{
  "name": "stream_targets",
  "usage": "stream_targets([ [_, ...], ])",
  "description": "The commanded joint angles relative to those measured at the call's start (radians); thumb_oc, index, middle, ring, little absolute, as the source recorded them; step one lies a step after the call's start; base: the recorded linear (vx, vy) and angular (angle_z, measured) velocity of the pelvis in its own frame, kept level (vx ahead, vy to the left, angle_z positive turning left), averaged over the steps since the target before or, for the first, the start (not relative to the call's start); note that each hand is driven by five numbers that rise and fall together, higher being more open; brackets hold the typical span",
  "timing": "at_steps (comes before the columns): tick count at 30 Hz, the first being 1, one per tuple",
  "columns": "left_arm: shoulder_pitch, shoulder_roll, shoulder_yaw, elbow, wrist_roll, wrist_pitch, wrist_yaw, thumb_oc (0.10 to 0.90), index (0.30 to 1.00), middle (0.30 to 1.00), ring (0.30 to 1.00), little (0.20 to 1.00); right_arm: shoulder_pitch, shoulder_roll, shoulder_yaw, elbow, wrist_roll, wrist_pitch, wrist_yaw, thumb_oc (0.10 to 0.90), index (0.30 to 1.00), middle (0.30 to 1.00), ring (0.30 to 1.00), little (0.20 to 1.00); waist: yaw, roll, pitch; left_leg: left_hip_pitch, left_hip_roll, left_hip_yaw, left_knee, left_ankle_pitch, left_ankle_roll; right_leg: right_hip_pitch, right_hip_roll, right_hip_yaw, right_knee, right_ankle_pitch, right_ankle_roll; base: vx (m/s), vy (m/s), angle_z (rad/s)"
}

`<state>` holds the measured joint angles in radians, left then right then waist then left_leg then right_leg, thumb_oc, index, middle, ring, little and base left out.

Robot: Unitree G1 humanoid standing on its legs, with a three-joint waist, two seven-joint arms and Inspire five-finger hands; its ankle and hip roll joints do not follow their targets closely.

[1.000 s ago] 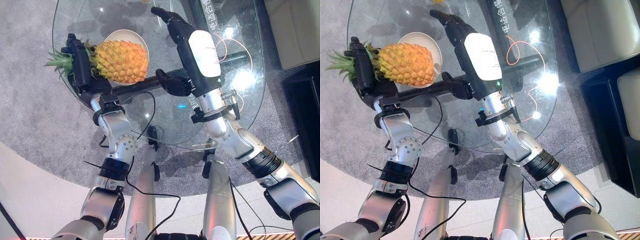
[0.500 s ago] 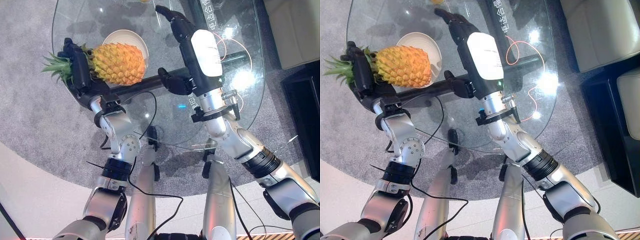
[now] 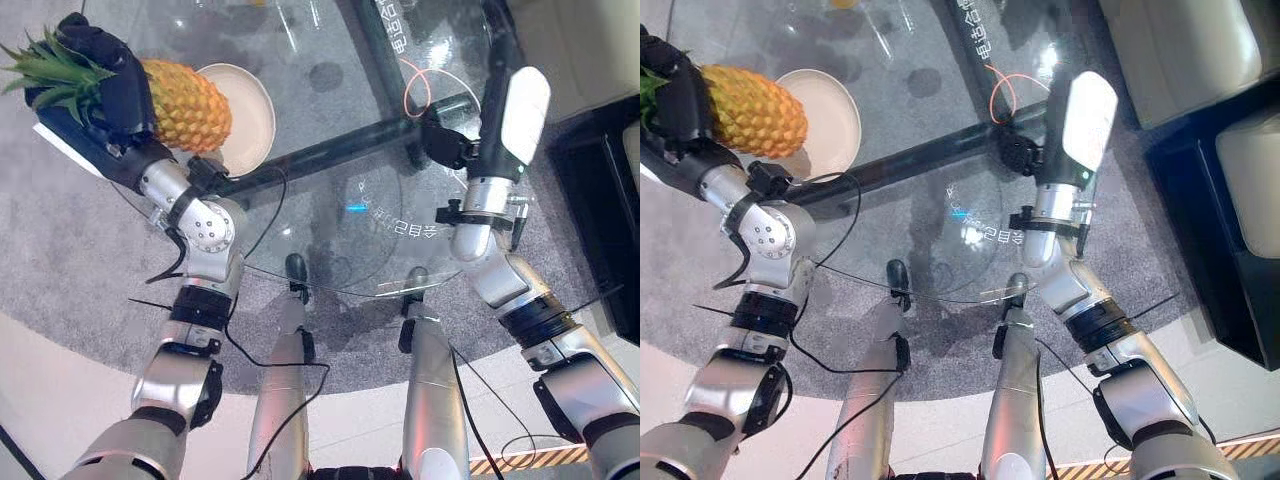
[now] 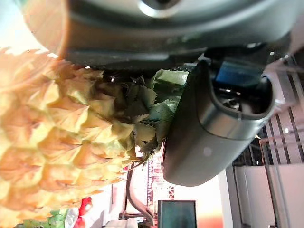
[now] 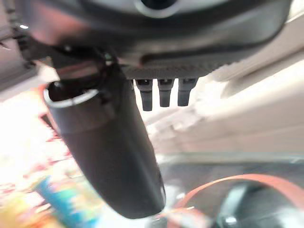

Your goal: Pick up the fruit to the plate

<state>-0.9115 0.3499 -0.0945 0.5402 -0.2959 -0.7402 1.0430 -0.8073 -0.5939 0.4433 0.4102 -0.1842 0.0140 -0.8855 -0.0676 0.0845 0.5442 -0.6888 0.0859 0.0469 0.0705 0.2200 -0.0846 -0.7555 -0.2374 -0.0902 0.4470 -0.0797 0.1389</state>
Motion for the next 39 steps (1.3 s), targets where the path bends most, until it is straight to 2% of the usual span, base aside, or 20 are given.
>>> stream_targets([
  [1, -0.169, 0.138, 0.008, 0.003, 0.122, -0.074, 0.046, 0.1, 0.3, 0.3, 0.3, 0.2, -0.033, -0.043, -0.056, -0.002, 0.07, -0.071, -0.112, 0.8, 0.9, 0.9, 0.9, 0.9, 0.002, -0.043, -0.024, 0.03, -0.024, 0.057, 0.077, -0.148, -0.017, 0.053, 0.07, -0.033, -0.162, 0.07, -0.026, 0.0, 0.0, 0.0],
  [4, -0.205, 0.188, -0.017, 0.081, 0.12, -0.067, 0.08, 0.1, 0.3, 0.3, 0.3, 0.2, 0.012, -0.053, -0.091, 0.101, 0.182, -0.115, -0.154, 0.8, 0.9, 0.9, 0.9, 0.9, -0.013, -0.049, -0.024, 0.023, -0.017, 0.062, 0.083, -0.153, -0.02, 0.044, 0.077, -0.027, -0.153, 0.064, -0.029, 0.0, 0.022, -0.03],
  [9, -0.281, 0.242, -0.067, 0.193, 0.112, -0.037, 0.101, 0.1, 0.3, 0.3, 0.3, 0.2, 0.06, -0.048, -0.111, 0.233, 0.35, -0.17, -0.14, 0.8, 0.9, 0.9, 0.9, 0.9, -0.031, -0.064, -0.024, 0.012, -0.008, 0.068, 0.095, -0.158, -0.022, 0.032, 0.084, -0.019, -0.143, 0.058, -0.033, 0.0, 0.018, -0.07],
  [15, -0.388, 0.296, -0.141, 0.338, 0.067, -0.002, 0.074, 0.1, 0.3, 0.3, 0.3, 0.2, 0.11, -0.006, -0.153, 0.546, 0.555, -0.282, -0.002, 0.8, 0.9, 0.9, 0.9, 0.9, -0.043, -0.086, -0.024, -0.004, 0.008, 0.074, 0.122, -0.168, -0.023, 0.026, 0.092, -0.018, -0.135, 0.054, -0.041, 0.0, -0.011, -0.01],
  [17, -0.413, 0.301, -0.155, 0.37, 0.054, 0.007, 0.063, 0.1, 0.3, 0.3, 0.3, 0.2, 0.116, 0.004, -0.165, 0.633, 0.592, -0.298, 0.055, 0.8, 0.9, 0.9, 0.9, 0.9, -0.045, -0.091, -0.024, -0.012, 0.011, 0.073, 0.134, -0.17, -0.022, 0.021, 0.095, -0.018, -0.132, 0.055, -0.043, 0.01, -0.036, -0.04],
  [25, -0.442, 0.303, -0.179, 0.449, -0.037, 0.007, -0.001, 0.1, 0.3, 0.3, 0.3, 0.2, 0.148, 0.036, -0.16, 0.816, 0.63, -0.235, 0.274, 0.8, 0.9, 0.9, 0.9, 0.9, -0.052, -0.1, -0.024, -0.032, 0.019, 0.068, 0.173, -0.181, -0.02, 0.005, 0.1, -0.009, -0.115, 0.054, -0.048, 0.01, -0.007, -0.01],
  [31, -0.452, 0.295, -0.186, 0.481, -0.039, 0.012, -0.017, 0.1, 0.3, 0.3, 0.3, 0.2, 0.174, 0.049, -0.14, 0.84, 0.609, -0.215, 0.343, 0.8, 0.9, 0.9, 0.9, 0.9, -0.061, -0.112, -0.024, -0.048, 0.024, 0.065, 0.186, -0.185, -0.019, -0.01, 0.105, 0.002, -0.109, 0.054, -0.048, 0.0, 0.0, 0.0],
  [39, -0.463, 0.295, -0.189, 0.511, -0.037, 0.02, -0.049, 0.1, 0.3, 0.3, 0.3, 0.2, 0.177, 0.063, -0.128, 0.826, 0.597, -0.207, 0.367, 0.8, 0.9, 0.9, 0.9, 0.9, -0.068, -0.124, -0.024, -0.066, 0.027, 0.066, 0.204, -0.192, -0.017, -0.028, 0.11, 0.006, -0.105, 0.056, -0.048, 0.0, 0.0, 0.0],
])
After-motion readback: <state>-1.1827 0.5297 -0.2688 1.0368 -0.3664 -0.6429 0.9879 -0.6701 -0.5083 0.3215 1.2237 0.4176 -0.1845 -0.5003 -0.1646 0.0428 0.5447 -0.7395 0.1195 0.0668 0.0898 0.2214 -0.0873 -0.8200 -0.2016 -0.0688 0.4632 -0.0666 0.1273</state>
